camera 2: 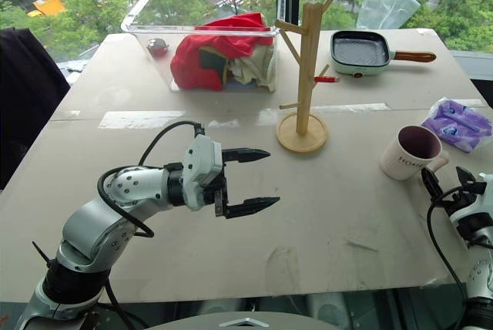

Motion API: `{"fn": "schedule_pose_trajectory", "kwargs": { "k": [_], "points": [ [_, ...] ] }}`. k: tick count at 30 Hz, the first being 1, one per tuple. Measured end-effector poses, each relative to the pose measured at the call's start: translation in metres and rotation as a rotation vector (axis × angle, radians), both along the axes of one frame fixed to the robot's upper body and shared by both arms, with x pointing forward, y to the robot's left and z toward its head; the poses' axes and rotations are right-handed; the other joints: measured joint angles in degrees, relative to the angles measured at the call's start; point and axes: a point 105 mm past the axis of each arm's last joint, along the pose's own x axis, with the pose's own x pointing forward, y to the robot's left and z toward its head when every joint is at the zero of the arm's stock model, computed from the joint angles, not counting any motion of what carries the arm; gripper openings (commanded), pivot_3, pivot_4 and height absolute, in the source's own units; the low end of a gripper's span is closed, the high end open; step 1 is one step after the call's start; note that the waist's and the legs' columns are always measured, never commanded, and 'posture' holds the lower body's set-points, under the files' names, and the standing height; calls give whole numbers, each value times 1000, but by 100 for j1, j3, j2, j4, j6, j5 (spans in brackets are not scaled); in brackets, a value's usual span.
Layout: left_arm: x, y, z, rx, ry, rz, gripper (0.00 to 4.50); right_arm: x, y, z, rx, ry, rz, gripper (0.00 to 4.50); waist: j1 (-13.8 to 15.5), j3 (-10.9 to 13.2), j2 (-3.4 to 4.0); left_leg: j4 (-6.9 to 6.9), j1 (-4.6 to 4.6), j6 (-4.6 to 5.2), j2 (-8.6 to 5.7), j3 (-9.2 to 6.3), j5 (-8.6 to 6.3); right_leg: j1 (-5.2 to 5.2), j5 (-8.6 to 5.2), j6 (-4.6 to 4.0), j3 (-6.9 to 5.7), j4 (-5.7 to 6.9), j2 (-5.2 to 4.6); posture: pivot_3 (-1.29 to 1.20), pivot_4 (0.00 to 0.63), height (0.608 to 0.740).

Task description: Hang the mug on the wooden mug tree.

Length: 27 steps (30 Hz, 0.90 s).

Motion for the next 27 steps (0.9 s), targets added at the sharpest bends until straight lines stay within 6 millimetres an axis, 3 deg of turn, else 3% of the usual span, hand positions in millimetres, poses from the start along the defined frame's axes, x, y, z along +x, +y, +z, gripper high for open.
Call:
{"fn": "schedule_pose_trajectory", "kwargs": {
  "k": [5, 7, 9, 14, 18, 23, 27],
  "points": [
    [1, -1, 3, 0, -11, -3, 4500, 15, 9, -3, 37, -1, 69, 2144, 5, 1, 2, 0, -2, 0, 0, -2, 0, -1, 5, 6, -1, 0, 1, 0, 150, 740],
    [1, -1, 4, 0, -12, -5, 4500, 19, 13, -2, 39, -4, 105, 882, 6, 1, 2, 0, -4, 0, 1, -3, 0, -1, 6, 8, -1, -2, 0, 0, 150, 740],
    [1, -1, 4, 1, -12, -4, 4500, 20, 14, -1, 35, -3, 123, 123, 8, 1, 2, 0, -5, 0, 1, -3, 0, -1, 6, 9, -1, -4, -1, 0, 150, 740],
    [2, 3, 2, -19, -4, 20, 4500, 22, 20, 0, 28, -1, 168, 49, 8, 1, 2, 0, -5, 0, 2, -3, 0, -1, 6, 10, -1, -5, -2, 0, 150, 740],
    [4, 12, -12, -57, 40, 78, 4500, 23, 30, 5, -50, 27, 250, 49, -10, 3, 7, -1, -2, 0, 3, 2, 0, -2, 6, 10, 6, -4, -2, 0, 150, 740],
    [14, 22, -15, -221, -3, 229, 4500, 32, 62, 43, -290, 48, 478, 49, 7, 6, 12, 3, -4, 0, 3, 4, 0, -2, 8, 12, 6, -3, -10, 0, 150, 740],
    [11, 27, -9, -390, -24, 286, 4500, 42, 94, 103, -536, 27, 677, 49, 8, 9, 13, 4, -3, 1, 3, -2, 0, -3, 11, 17, 2, -3, -11, 0, 150, 740]
  ]
}}
